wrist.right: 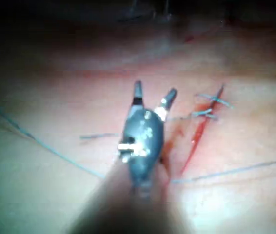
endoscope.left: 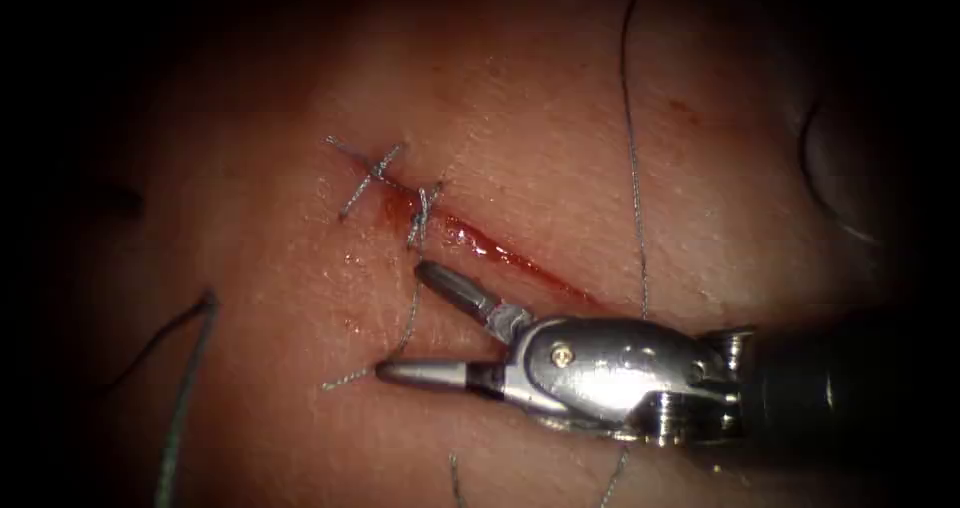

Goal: Wound Closure

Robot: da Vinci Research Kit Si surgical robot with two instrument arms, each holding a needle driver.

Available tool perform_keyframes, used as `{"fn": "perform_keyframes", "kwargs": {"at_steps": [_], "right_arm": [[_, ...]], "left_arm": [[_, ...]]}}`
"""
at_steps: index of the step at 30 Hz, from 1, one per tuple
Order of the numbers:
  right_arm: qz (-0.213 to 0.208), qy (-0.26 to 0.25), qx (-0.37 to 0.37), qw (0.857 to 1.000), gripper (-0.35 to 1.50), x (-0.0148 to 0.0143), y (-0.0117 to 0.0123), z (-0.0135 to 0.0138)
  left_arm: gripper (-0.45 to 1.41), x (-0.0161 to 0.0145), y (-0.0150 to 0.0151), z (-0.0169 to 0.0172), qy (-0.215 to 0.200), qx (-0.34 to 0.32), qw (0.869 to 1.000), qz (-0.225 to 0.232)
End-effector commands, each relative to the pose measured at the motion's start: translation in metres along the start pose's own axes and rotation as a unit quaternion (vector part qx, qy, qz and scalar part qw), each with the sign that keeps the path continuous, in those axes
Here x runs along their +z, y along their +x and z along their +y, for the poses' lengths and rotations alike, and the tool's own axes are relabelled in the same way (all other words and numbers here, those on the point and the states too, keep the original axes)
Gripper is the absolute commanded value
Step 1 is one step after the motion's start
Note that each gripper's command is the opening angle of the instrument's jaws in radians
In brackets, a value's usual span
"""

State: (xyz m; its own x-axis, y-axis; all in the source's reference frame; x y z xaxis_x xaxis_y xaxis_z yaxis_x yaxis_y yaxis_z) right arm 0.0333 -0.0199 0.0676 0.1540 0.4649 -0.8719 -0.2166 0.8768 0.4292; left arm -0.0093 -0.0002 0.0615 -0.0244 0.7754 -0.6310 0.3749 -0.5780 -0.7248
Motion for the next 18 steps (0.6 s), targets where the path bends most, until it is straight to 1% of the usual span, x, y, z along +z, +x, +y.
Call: {"fn": "perform_keyframes", "kwargs": {"at_steps": [1,3,4,5,6,9,11,13,15,16,18], "right_arm": [[0.0,0.002,0.001,1.0,1.31,0.0005,-0.0006,-0.0006],[0.0,0.002,-0.002,1.0,1.31,0.0003,-0.0007,-0.0006],[0.0,0.001,-0.002,1.0,1.31,0.0002,-0.0007,-0.0006],[-0.001,-0.002,-0.002,1.0,1.31,-0.0002,-0.0008,-0.0005],[-0.002,-0.003,-0.002,1.0,1.31,-0.0003,-0.0008,-0.0004],[-0.005,-0.01,-0.008,1.0,1.31,-0.0011,-0.001,0.0],[-0.007,-0.018,-0.008,1.0,1.31,-0.0017,-0.001,0.0004],[-0.011,-0.022,-0.011,1.0,1.29,-0.0023,-0.0011,0.0007],[-0.017,-0.027,-0.014,0.999,1.29,-0.0029,-0.0013,0.0009],[-0.019,-0.028,-0.014,0.999,1.29,-0.0033,-0.0014,0.0011],[-0.022,-0.029,-0.018,0.999,1.29,-0.0034,-0.0015,0.0011]], "left_arm": [[0.64,0.0006,-0.0009,-0.0013,0.024,0.0,1.0,0.003],[0.46,0.001,-0.0015,-0.003,0.077,0.004,0.997,0.001],[0.44,0.0013,-0.002,-0.0037,0.095,0.006,0.995,-0.007],[0.42,0.0021,-0.0035,-0.0048,0.125,0.018,0.991,-0.04],[0.42,0.0028,-0.0047,-0.0054,0.143,0.021,0.988,-0.06],[0.34,0.0051,-0.0084,-0.0066,0.179,0.031,0.978,-0.107],[0.31,0.0064,-0.0106,-0.0069,0.196,0.037,0.972,-0.123],[0.31,0.0076,-0.0127,-0.0068,0.201,0.04,0.969,-0.135],[0.31,0.0083,-0.014,-0.006,0.204,0.042,0.968,-0.139],[0.36,0.0087,-0.0145,-0.005,0.206,0.041,0.967,-0.144],[0.39,0.009,-0.0145,-0.0037,0.213,0.036,0.963,-0.16]]}}
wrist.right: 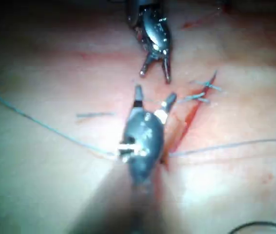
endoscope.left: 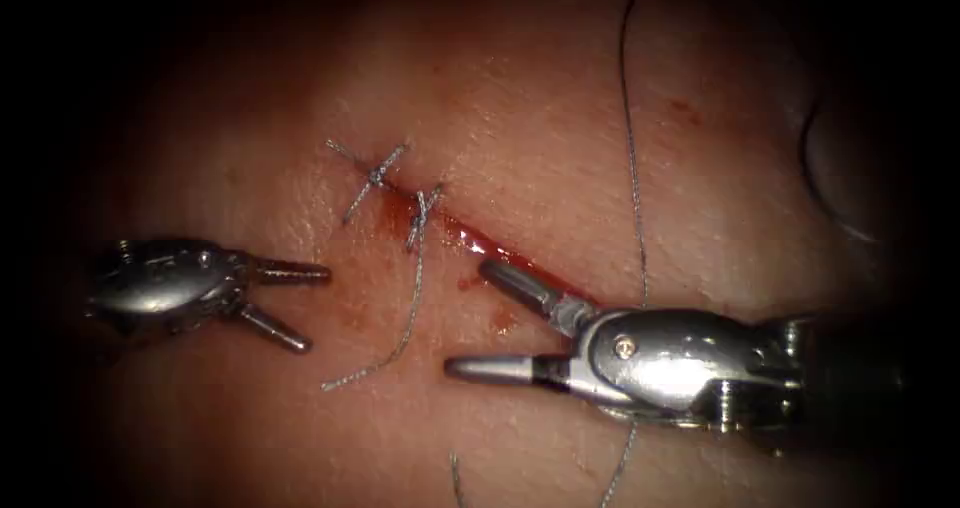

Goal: Wound Closure

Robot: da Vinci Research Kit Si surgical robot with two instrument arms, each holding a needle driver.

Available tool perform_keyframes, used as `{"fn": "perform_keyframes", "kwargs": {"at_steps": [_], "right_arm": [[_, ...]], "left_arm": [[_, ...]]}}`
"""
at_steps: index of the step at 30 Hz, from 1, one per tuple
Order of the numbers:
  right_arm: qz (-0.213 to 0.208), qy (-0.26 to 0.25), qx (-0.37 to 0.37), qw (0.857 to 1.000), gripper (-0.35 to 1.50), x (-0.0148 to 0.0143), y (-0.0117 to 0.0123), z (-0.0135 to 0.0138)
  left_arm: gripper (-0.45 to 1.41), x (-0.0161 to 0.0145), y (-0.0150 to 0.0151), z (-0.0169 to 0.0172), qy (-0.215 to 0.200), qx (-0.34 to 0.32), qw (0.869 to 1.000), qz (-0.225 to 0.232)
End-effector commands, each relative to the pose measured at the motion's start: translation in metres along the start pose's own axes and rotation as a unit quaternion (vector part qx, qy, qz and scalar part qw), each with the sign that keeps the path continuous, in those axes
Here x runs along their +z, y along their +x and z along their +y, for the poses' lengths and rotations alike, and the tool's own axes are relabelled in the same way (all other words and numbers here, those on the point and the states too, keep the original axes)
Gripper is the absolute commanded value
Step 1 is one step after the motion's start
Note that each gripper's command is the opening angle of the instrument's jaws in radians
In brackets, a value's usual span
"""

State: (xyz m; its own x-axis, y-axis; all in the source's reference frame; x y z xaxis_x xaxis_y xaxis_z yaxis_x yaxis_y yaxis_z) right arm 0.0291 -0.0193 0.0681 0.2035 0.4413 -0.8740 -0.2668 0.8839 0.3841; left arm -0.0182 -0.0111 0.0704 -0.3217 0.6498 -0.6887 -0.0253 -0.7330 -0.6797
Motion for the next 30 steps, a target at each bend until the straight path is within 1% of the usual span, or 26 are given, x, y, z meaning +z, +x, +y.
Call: {"fn": "perform_keyframes", "kwargs": {"at_steps": [1,4,6,8,10,14,15,16,17,18,19,20,22,24,27,28,29,30], "right_arm": [[-0.002,0.001,-0.001,1.0,1.29,0.0005,-0.0007,-0.0006],[-0.005,0.001,-0.005,1.0,1.29,0.0007,-0.0007,-0.0007],[-0.006,0.001,-0.005,1.0,1.29,0.0008,-0.0008,-0.0008],[-0.009,0.001,-0.009,1.0,1.29,0.0009,-0.0009,-0.0009],[-0.01,0.002,-0.01,1.0,1.29,0.0009,-0.001,-0.001],[-0.01,0.001,-0.01,1.0,1.29,0.0009,-0.0011,-0.001],[-0.012,0.0,-0.011,1.0,1.29,0.001,-0.0011,-0.0011],[-0.012,0.0,-0.011,1.0,1.29,0.001,-0.0012,-0.0012],[-0.013,0.0,-0.012,1.0,1.29,0.0012,-0.0013,-0.0015],[-0.015,0.0,-0.013,1.0,1.29,0.0013,-0.0014,-0.0016],[-0.016,-0.001,-0.013,1.0,1.29,0.0015,-0.0015,-0.0017],[-0.016,-0.001,-0.014,1.0,1.29,0.0017,-0.0015,-0.0017],[-0.018,-0.003,-0.014,1.0,1.29,0.0019,-0.0014,-0.0018],[-0.02,-0.003,-0.014,1.0,1.29,0.0019,-0.0014,-0.0019],[-0.02,-0.003,-0.017,1.0,1.29,0.002,-0.0014,-0.002],[-0.021,-0.002,-0.017,1.0,1.29,0.002,-0.0014,-0.002],[-0.021,-0.002,-0.017,1.0,1.29,0.002,-0.0014,-0.002],[-0.021,-0.002,-0.017,1.0,1.29,0.002,-0.0014,-0.002]], "left_arm": [[0.41,0.0006,-0.0004,0.0007,0.009,-0.002,1.0,-0.004],[0.49,0.0009,-0.0003,0.0025,0.044,-0.008,0.999,-0.01],[0.63,0.0013,0.0,0.0036,0.066,-0.011,0.998,-0.012],[0.71,0.0015,0.0005,0.0044,0.076,-0.015,0.997,-0.012],[0.71,0.0017,0.0016,0.0056,0.09,-0.012,0.996,-0.01],[0.63,0.0024,0.0029,0.0069,0.125,0.012,0.992,-0.015],[0.61,0.0027,0.0031,0.0072,0.149,0.027,0.988,-0.023],[0.59,0.0028,0.0032,0.0074,0.163,0.038,0.985,-0.028],[0.54,0.0031,0.0031,0.0075,0.193,0.053,0.979,-0.04],[0.49,0.0032,0.0031,0.0075,0.202,0.058,0.977,-0.045],[0.39,0.0034,0.003,0.0074,0.222,0.08,0.97,-0.059],[0.36,0.0035,0.0029,0.0074,0.23,0.088,0.967,-0.068],[0.29,0.004,0.0027,0.0074,0.255,0.112,0.953,-0.116],[0.29,0.0046,0.0026,0.0075,0.26,0.119,0.946,-0.149],[0.27,0.0051,0.0023,0.0077,0.257,0.115,0.946,-0.164],[0.19,0.0054,0.0021,0.0076,0.251,0.122,0.945,-0.17],[-0.05,0.0056,0.0019,0.0076,0.25,0.136,0.942,-0.176],[-0.13,0.0056,0.0018,0.0076,0.249,0.142,0.941,-0.177]]}}
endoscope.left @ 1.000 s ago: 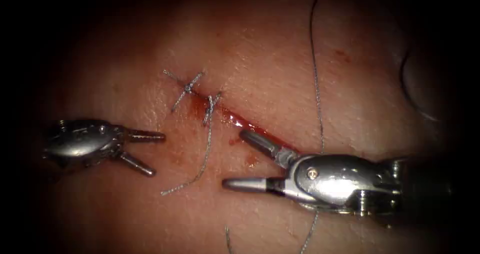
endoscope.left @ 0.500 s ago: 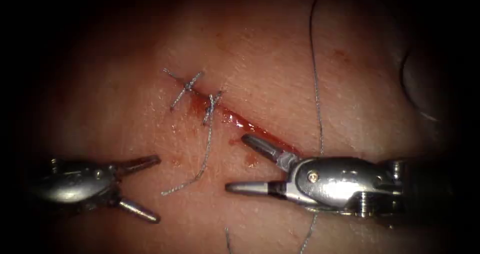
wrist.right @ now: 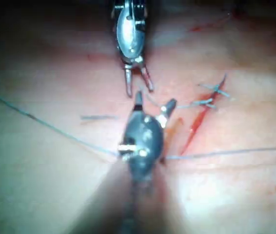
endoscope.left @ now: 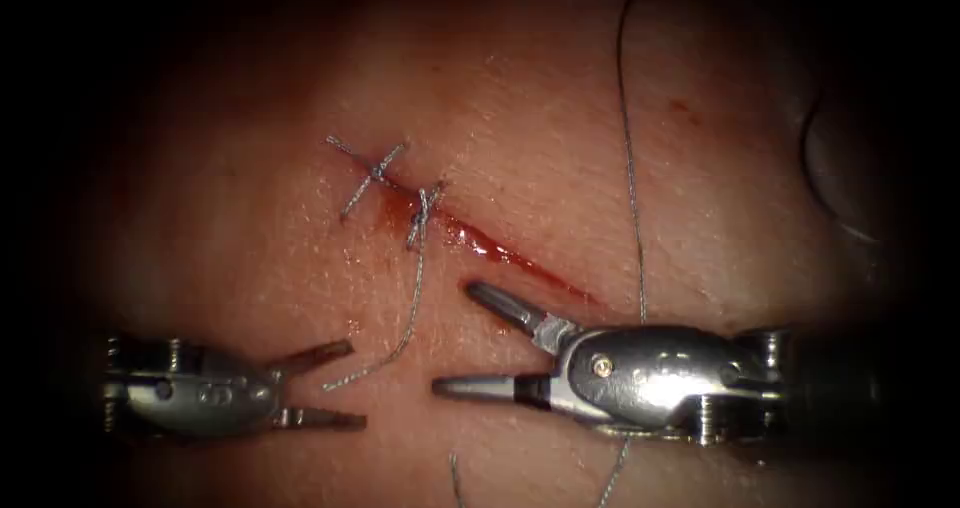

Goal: Wound Closure

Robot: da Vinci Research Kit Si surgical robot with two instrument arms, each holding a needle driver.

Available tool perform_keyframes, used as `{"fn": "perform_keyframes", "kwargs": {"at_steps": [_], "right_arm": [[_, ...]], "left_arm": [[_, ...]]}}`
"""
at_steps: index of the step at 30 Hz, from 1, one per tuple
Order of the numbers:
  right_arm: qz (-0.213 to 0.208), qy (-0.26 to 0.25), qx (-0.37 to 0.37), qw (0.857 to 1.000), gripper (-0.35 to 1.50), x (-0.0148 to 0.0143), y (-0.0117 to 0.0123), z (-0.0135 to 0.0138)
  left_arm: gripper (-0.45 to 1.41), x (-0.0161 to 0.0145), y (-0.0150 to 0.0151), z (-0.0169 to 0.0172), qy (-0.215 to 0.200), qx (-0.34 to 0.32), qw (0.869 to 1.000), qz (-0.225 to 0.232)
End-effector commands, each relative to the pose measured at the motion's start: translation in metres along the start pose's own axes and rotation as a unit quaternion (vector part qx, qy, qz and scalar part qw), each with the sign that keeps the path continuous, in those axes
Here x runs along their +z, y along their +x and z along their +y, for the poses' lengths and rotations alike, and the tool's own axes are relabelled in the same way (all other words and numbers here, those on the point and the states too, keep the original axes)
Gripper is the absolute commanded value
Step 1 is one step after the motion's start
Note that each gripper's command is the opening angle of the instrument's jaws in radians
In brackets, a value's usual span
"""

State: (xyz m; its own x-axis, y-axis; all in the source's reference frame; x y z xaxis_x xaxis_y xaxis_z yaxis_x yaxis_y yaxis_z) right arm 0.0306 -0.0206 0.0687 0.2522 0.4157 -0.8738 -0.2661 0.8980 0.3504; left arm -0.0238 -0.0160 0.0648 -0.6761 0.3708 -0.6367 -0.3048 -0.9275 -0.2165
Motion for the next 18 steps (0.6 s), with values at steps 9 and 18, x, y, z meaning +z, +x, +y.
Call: {"fn": "perform_keyframes", "kwargs": {"at_steps": [9,18], "right_arm": [[-0.001,0.003,-0.002,1.0,1.29,0.0006,-0.0004,-0.0006],[-0.05,0.013,-0.172,0.984,1.31,0.0035,0.0,0.001]], "left_arm": [[-0.45,-0.0008,0.0005,-0.0005,0.035,0.058,0.998,0.001],[-0.45,-0.0035,0.0029,-0.0042,0.049,0.06,0.997,0.01]]}}
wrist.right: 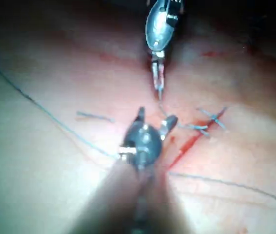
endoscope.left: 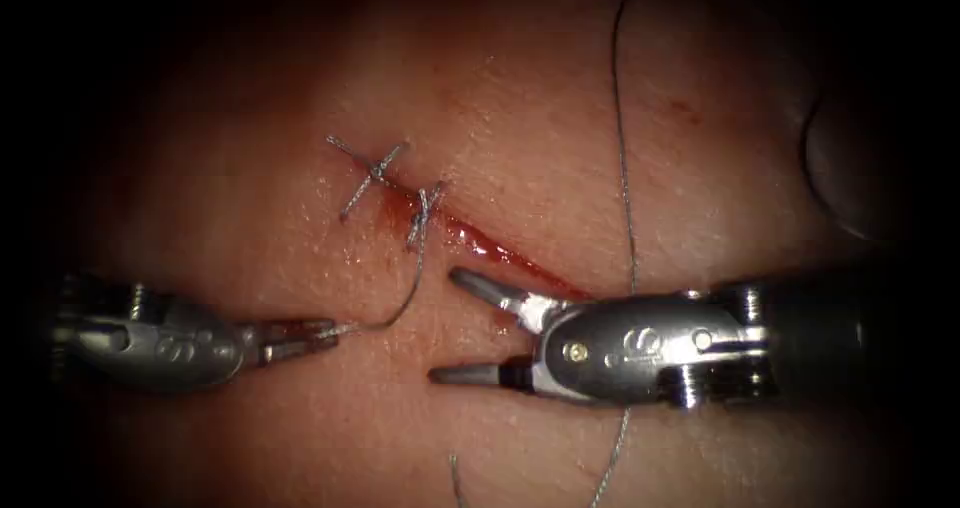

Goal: Wound Closure

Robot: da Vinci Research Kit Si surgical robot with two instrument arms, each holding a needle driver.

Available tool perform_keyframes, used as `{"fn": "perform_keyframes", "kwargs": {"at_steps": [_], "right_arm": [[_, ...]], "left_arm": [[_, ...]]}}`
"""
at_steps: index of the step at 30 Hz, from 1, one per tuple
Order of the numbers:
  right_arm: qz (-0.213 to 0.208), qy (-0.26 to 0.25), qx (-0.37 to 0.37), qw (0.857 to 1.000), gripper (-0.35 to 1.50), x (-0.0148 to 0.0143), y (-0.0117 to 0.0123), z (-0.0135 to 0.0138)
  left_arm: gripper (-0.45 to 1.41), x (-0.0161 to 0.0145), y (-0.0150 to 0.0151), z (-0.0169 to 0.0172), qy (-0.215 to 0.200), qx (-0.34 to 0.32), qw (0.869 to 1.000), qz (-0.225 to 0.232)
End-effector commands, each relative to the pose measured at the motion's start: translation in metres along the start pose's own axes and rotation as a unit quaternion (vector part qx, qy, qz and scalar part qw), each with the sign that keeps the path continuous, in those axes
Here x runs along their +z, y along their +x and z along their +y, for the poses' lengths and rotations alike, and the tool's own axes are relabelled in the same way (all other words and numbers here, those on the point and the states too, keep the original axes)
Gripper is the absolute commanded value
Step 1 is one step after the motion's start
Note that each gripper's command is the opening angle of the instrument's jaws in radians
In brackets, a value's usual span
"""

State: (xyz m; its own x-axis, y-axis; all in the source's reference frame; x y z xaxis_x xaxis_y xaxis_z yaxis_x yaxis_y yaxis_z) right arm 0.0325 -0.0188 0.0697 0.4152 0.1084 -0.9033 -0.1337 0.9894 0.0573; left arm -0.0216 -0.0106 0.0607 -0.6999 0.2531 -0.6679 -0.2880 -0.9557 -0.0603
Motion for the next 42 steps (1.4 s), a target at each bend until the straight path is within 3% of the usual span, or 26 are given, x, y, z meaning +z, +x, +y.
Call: {"fn": "perform_keyframes", "kwargs": {"at_steps": [1,8,14,19,33,36,37,41,42], "right_arm": [[-0.001,0.003,-0.012,1.0,1.31,0.0016,0.0,-0.0005],[-0.016,-0.028,-0.048,0.998,1.31,0.0054,-0.0003,-0.0001],[-0.027,-0.065,-0.049,0.996,1.31,0.007,-0.0018,0.002],[-0.023,-0.062,-0.049,0.997,1.31,0.0101,-0.0018,0.002],[-0.016,-0.066,-0.052,0.996,1.29,0.0112,-0.002,0.0023],[-0.015,-0.064,-0.058,0.996,1.19,0.0115,-0.0018,0.0021],[-0.011,-0.06,-0.064,0.996,0.99,0.0116,-0.0017,0.002],[0.001,-0.044,-0.08,0.996,-0.32,0.0114,-0.0012,0.002],[0.005,-0.04,-0.082,0.996,-0.35,0.0113,-0.0009,0.0019]], "left_arm": [[-0.45,0.0005,0.0002,0.0001,0.001,0.001,1.0,0.003],[-0.45,-0.0003,0.0018,-0.0022,0.01,0.001,1.0,0.013],[-0.45,-0.0003,0.0021,-0.0022,0.013,0.0,1.0,0.01],[-0.45,-0.0004,0.0021,-0.0021,0.015,-0.001,1.0,0.008],[-0.45,-0.0007,0.002,-0.0022,0.017,-0.004,1.0,0.009],[-0.45,-0.0008,0.0021,-0.0021,0.017,-0.005,1.0,0.009],[-0.45,-0.0009,0.0021,-0.0021,0.017,-0.005,1.0,0.009],[-0.45,-0.001,0.0022,-0.002,0.017,-0.006,1.0,0.008],[-0.45,-0.0011,0.0023,-0.002,0.017,-0.006,1.0,0.008]]}}
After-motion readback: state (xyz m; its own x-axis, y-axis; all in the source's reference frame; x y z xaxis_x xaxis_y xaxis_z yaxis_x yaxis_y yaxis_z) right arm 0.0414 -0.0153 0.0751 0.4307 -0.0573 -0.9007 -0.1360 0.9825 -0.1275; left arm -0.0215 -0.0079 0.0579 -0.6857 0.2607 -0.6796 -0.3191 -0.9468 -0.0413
